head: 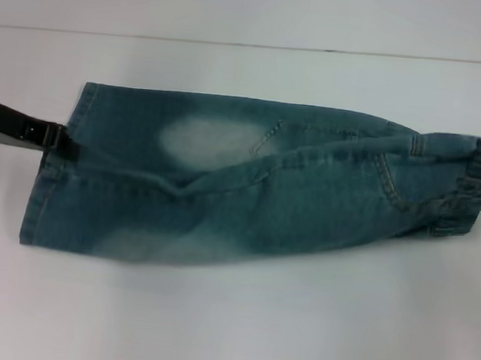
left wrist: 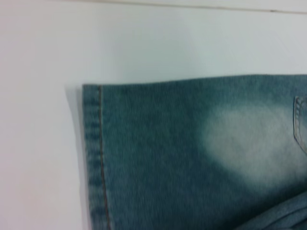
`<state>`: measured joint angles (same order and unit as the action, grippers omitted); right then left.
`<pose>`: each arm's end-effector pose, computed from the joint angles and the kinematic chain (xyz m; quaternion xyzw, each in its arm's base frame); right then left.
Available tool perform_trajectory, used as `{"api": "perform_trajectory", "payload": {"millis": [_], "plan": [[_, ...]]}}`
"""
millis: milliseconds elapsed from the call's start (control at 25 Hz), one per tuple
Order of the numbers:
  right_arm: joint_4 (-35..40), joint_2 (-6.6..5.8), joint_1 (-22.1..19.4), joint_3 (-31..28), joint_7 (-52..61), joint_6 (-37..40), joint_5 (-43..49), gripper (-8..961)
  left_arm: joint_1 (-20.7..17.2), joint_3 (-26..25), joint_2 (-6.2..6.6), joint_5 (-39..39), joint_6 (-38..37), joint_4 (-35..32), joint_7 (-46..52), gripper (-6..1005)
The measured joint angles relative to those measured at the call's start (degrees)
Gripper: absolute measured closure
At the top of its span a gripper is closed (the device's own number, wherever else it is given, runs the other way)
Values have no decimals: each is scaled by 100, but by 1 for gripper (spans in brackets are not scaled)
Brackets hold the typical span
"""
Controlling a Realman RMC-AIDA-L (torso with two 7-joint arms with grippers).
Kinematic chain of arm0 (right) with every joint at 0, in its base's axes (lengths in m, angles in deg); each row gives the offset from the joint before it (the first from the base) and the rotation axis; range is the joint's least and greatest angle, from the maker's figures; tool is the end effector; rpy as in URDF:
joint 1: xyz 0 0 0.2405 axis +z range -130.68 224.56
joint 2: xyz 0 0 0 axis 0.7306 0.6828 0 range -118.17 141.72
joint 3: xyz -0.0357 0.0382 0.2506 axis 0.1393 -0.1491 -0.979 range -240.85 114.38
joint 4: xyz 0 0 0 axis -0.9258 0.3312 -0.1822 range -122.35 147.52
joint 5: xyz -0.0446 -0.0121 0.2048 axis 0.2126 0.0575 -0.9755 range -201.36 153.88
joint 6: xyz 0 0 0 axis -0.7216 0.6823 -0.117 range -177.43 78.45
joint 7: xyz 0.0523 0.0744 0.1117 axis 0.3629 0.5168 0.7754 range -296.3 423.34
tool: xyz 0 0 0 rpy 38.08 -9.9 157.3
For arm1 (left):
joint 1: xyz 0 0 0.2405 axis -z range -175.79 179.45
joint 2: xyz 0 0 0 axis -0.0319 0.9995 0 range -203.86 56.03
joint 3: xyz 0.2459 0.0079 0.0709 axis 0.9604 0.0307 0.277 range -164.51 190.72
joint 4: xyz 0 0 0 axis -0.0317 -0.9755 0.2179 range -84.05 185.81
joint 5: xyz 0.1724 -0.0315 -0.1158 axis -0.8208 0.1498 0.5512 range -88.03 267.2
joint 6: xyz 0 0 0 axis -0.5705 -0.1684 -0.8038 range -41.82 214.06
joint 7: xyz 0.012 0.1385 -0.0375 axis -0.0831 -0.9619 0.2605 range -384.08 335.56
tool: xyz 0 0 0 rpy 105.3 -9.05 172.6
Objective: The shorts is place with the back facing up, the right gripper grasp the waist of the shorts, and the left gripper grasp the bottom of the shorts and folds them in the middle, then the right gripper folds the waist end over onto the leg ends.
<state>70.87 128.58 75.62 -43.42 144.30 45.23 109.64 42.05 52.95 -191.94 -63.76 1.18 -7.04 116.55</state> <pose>0.3110 0.3271 0.1067 -0.9320 0.2073 0.1109 0.2758 -0.2622 0.3877 0.0591 -0.8134 -0.5365 0.0188 0.2241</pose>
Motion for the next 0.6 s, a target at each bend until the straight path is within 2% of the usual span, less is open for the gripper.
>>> {"api": "perform_trajectory", "payload": {"millis": [240, 400, 600], "plan": [[-106, -48, 113, 221, 15, -324, 5, 905, -8, 4, -7, 216, 118, -71, -45, 996], [-70, -64, 129, 244, -47, -358, -49, 905, -1, 5, -92, 244, 209, -329, -55, 996], [-91, -166, 45, 216, -89, -390, -325, 906, -16, -10, -122, 298, 311, -456, -55, 995]]}}
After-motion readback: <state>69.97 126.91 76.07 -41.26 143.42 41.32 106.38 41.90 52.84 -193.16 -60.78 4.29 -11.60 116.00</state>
